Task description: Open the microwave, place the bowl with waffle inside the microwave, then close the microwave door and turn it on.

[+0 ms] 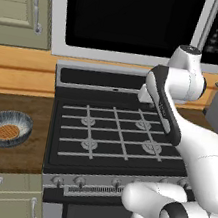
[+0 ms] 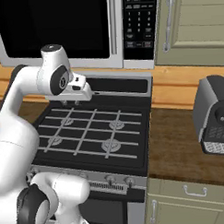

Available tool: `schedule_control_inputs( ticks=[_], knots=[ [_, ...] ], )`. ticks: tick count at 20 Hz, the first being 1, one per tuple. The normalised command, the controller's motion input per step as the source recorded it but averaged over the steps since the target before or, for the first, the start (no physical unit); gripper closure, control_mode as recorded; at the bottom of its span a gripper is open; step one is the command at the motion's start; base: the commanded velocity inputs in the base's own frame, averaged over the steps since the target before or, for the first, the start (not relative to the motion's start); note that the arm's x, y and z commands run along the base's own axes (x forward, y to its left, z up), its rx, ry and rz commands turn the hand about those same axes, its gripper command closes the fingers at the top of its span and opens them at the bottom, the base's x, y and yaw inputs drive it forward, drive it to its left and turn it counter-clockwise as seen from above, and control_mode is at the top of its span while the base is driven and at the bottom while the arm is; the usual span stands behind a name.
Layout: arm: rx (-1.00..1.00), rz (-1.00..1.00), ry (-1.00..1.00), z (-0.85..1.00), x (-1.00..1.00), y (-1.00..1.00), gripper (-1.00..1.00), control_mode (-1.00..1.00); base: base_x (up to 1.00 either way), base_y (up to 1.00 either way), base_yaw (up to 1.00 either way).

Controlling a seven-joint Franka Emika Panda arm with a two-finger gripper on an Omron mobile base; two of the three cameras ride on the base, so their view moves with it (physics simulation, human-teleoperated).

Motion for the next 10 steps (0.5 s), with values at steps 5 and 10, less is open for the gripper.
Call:
schedule_control_inputs(
  ticks=[5, 10],
  knots=[
    [0.00, 0.00, -0.20, 0.17, -0.09, -0.04, -1.00, -1.00, 0.00, 0.00, 0.00],
    [0.00, 0.00, -0.77, 0.71, -0.31, -0.41, -1.00, -1.00, 0.00, 0.00, 0.00]
  ],
)
